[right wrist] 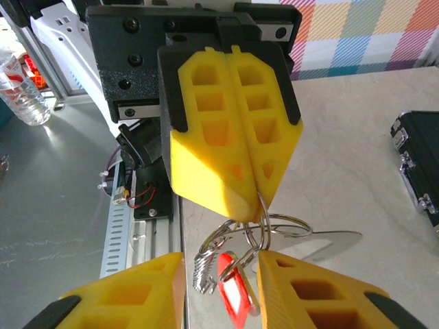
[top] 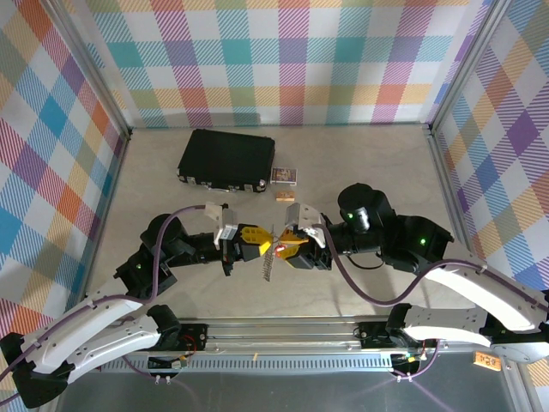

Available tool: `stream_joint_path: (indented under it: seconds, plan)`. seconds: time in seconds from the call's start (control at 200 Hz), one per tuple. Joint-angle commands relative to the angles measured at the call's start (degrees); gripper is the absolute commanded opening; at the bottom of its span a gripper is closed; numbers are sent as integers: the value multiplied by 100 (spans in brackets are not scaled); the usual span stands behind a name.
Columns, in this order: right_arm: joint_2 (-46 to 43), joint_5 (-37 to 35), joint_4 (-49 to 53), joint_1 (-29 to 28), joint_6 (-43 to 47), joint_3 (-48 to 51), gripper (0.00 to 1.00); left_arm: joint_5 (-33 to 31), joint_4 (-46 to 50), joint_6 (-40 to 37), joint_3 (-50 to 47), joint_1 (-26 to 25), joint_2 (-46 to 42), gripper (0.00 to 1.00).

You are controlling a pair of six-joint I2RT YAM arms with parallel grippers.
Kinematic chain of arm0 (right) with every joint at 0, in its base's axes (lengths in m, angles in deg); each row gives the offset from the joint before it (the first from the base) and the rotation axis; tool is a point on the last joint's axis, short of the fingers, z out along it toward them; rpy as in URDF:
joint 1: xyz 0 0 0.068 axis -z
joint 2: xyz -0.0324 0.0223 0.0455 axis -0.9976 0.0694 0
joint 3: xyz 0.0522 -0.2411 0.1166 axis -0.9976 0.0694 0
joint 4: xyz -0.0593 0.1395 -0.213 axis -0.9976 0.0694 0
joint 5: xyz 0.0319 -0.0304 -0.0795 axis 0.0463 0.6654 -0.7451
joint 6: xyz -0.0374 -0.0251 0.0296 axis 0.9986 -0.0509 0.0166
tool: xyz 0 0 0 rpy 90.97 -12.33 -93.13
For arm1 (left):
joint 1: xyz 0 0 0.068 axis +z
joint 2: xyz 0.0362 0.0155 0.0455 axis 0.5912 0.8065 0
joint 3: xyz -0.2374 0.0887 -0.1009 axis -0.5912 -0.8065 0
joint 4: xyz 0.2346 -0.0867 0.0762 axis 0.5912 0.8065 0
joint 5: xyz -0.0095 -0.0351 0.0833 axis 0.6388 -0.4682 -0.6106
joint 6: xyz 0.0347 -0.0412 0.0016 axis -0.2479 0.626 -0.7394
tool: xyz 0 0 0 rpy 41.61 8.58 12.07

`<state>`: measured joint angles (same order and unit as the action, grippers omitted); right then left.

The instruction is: Put the keys on the keyring

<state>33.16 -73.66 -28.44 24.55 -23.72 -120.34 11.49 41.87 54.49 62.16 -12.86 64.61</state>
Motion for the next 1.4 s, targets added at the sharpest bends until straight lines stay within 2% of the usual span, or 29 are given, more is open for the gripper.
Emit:
stream_joint_path:
  seconds: [0.0, 0.115, 0.22, 0.355, 0.43, 0.62, 0.805, 0.945, 1.145, 1.29, 1.395]
  plan:
    - [-84, -14, -298, -39, -157, 89, 28, 113, -634, 169, -77, -51, -90, 0]
    - [-93, -33, -334, -32, -149, 117, 16, 100, -738, 226, -125, -47, -161, 0]
    - [-77, -42, -341, -35, -140, 127, 9, -3, -859, 283, -184, -49, -198, 0]
    - [-11, -16, -363, -37, -136, 144, 4, -418, -1221, 415, -401, -50, -264, 0]
    - [44, 7, -377, -34, -131, 143, 2, -404, -1610, 584, -558, -47, -239, 0]
    - [100, 116, -449, -41, -148, 143, 5, -174, -1969, 786, -623, -47, -52, 0]
    - [-216, -8, -374, -48, -215, 170, 28, -130, -2081, 822, -685, -49, -117, 0]
    - [-603, -189, -396, -42, -355, 246, 36, 62, -2146, 863, -694, -50, -136, 0]
    - [-912, -526, -700, -32, -541, 422, 32, 374, -2473, 1076, -706, -49, -38, 0]
    - [-816, -534, -867, -34, -597, 436, 26, 553, -2612, 1193, -707, -47, 6, 0]
    - [-765, -444, -1038, -39, -606, 477, 25, 633, -2640, 1233, -719, -48, 5, 0]
